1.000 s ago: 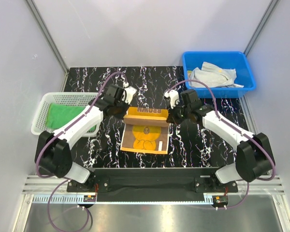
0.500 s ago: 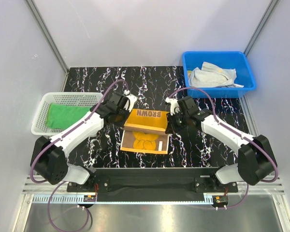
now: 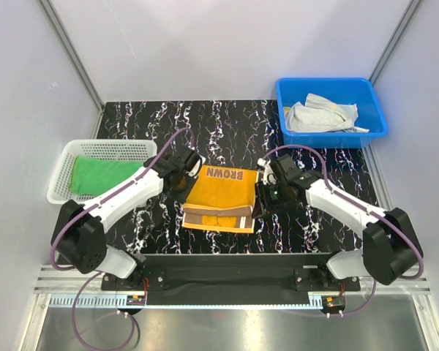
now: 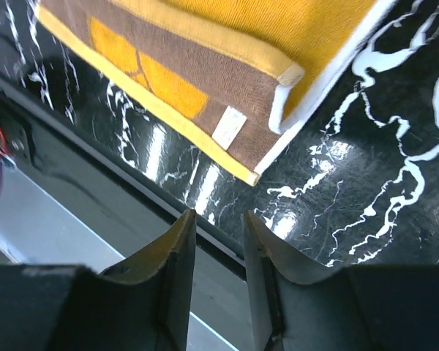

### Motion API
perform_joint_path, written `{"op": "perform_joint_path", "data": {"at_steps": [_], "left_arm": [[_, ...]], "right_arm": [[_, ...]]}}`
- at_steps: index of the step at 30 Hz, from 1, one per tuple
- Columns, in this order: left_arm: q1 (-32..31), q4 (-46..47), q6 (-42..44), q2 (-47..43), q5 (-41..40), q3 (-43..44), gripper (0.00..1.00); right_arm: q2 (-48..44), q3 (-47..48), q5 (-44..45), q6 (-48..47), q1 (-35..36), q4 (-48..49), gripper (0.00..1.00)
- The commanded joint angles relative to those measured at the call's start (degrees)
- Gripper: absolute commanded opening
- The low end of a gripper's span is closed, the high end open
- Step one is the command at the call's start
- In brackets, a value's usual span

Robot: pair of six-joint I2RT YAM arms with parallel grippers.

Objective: Fold and stack the towels
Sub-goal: Fold the towel

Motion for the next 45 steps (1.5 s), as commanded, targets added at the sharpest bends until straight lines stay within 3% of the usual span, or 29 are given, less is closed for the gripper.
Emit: {"op": "perform_joint_path", "data": {"at_steps": [1,5,10,15,22,28,36,40,45], "left_arm": [[-0.24,2.41,-3.78,1.43,0.95,1.75,0.35],[0.28,6.72,-7.30,5.47,0.25,2.45,0.40],[2.92,8.04,-10.30,12.85,4.54,9.03,0.37],[3.19,9.62,-10.30,15.59,7.54,7.91,0.35],[2.49,12.35,-11.00,13.93,11.59,0.35,0.33],[0.03,10.51,-12.06,8.30,12.02,-2.64,0.33],[-1.47,7.34,-16.36,1.43,6.06,-4.85,0.37],[-0.16,7.78,-16.36,5.56,4.20,-2.47,0.38],[3.44,11.38,-16.89,8.47,6.40,-3.61,0.38]], "right_arm": [[-2.76,-0.84,9.05,9.92,0.62,6.43,0.37],[2.58,0.29,13.39,10.74,0.53,13.81,0.38],[11.03,7.22,14.36,9.50,0.79,15.58,0.32],[15.70,8.47,15.94,7.75,1.32,15.06,0.32],[14.21,3.56,15.15,6.69,2.46,15.06,0.32],[7.45,-2.50,13.13,7.21,3.78,14.18,0.31],[-4.77,-8.32,15.06,12.13,4.48,12.94,0.35],[-2.24,-6.30,20.57,14.07,4.48,15.49,0.37],[7.78,-0.85,24.90,14.34,4.40,16.37,0.37]]}}
